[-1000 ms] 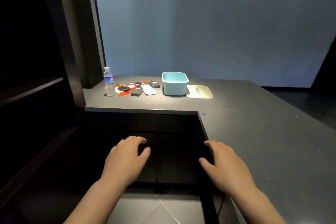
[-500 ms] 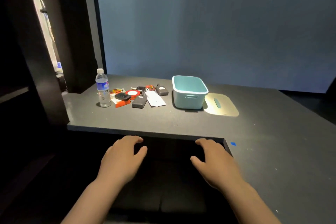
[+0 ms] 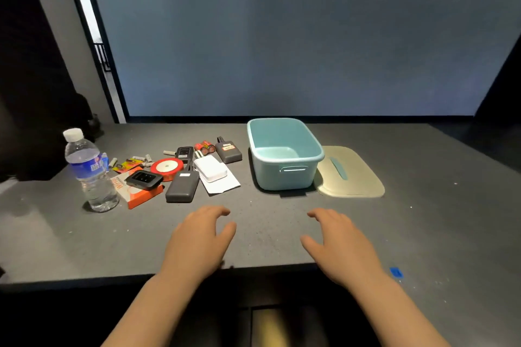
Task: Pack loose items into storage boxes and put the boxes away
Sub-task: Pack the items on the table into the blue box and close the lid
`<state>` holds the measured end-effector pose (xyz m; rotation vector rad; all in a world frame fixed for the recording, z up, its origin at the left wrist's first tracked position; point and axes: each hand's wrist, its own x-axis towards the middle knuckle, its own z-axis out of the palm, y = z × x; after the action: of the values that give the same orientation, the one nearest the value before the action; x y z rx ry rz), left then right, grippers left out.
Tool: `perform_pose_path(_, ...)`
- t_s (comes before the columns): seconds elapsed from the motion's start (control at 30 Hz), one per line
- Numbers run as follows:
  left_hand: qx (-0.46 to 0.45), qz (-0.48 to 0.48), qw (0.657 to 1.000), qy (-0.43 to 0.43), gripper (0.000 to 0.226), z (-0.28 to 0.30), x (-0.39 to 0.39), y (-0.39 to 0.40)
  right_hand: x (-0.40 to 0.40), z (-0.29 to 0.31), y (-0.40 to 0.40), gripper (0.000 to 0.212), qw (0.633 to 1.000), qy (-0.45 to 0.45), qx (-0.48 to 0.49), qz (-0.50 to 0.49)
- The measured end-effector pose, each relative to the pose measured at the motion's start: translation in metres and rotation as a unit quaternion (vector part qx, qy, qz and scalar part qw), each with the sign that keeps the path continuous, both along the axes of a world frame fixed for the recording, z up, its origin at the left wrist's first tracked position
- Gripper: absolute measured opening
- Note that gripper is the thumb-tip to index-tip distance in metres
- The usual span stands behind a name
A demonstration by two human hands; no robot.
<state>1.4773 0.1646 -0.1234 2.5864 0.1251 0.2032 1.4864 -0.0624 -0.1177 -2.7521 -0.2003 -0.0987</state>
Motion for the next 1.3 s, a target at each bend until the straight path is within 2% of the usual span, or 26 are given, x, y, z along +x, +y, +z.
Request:
perform_pose_path(0.17, 0.012, 0.028, 0.999, 0.022, 0.036, -0.008, 0.069, 0.005, 0.086, -0.002, 0.004, 0.05, 1.0, -0.016, 0.005, 0.021)
perform_pose_path(0.4, 0.005, 0.095, 0.995, 0.019, 0.035, -0.02, 0.138, 0.017, 0.197, -0.009, 0.027, 0.048, 0.992, -0.099, -0.014, 0.071)
perform_pose_path(0.6, 0.016, 0.103, 0.993, 0.063, 0.036, -0.045, 0.162, 0.035, 0.253, -0.03, 0.052, 0.043, 0.993, -0.051, -0.051, 0.09)
perform_pose_path(0.9, 0.023, 0.014, 0.999, 0.042, 0.033, -0.054, 0.208, 0.05, 0.242, -0.035, 0.055, 0.037, 0.993, -0.051, -0.08, 0.063)
perform_pose_path(1.1, 0.011, 0.005, 0.999, 0.037, 0.033, -0.054, 0.227, 0.083, 0.221, -0.03, 0.055, 0.048, 0.994, -0.032, -0.09, 0.058)
perform_pose_path(1.2, 0.006, 0.02, 0.999, 0.048, 0.035, -0.061, 0.232, 0.101, 0.221, -0.021, 0.073, 0.038, 0.997, -0.035, -0.047, 0.05)
perform_pose_path(1.3, 0.011, 0.033, 0.998, 0.047, 0.037, -0.065, 0.234, 0.121, 0.232, -0.017, 0.11, 0.04, 0.997, -0.052, -0.011, 0.052)
